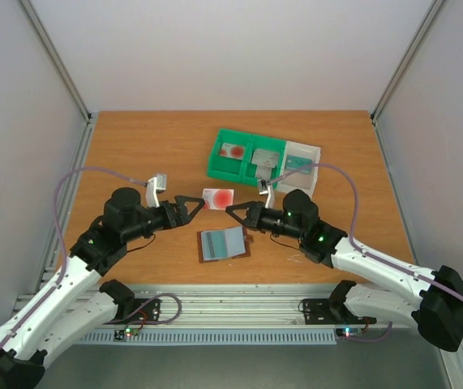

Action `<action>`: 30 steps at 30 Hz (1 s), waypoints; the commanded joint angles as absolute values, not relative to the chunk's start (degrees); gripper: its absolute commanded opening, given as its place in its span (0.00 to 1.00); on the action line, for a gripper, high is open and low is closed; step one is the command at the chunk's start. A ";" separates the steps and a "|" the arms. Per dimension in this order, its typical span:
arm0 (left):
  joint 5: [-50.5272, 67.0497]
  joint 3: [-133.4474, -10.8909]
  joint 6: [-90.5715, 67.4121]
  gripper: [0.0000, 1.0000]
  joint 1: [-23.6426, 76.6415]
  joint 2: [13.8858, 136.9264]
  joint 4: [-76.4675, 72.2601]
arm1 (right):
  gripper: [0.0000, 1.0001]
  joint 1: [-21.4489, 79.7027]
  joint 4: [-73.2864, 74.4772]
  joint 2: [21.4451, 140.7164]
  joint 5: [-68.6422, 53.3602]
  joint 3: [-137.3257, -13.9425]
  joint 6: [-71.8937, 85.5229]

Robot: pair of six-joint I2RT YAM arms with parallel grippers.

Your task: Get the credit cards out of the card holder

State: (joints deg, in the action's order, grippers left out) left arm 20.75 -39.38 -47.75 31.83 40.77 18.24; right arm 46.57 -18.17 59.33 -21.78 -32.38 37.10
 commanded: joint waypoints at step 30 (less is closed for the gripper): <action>14.06 -34.85 -33.84 0.99 31.73 43.14 28.07 | 0.01 33.18 10.24 93.92 -5.32 -68.08 21.80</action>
State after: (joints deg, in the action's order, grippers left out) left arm 16.19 -35.51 -35.35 31.83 44.47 27.53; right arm 34.20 9.21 91.05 -7.42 -64.60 21.52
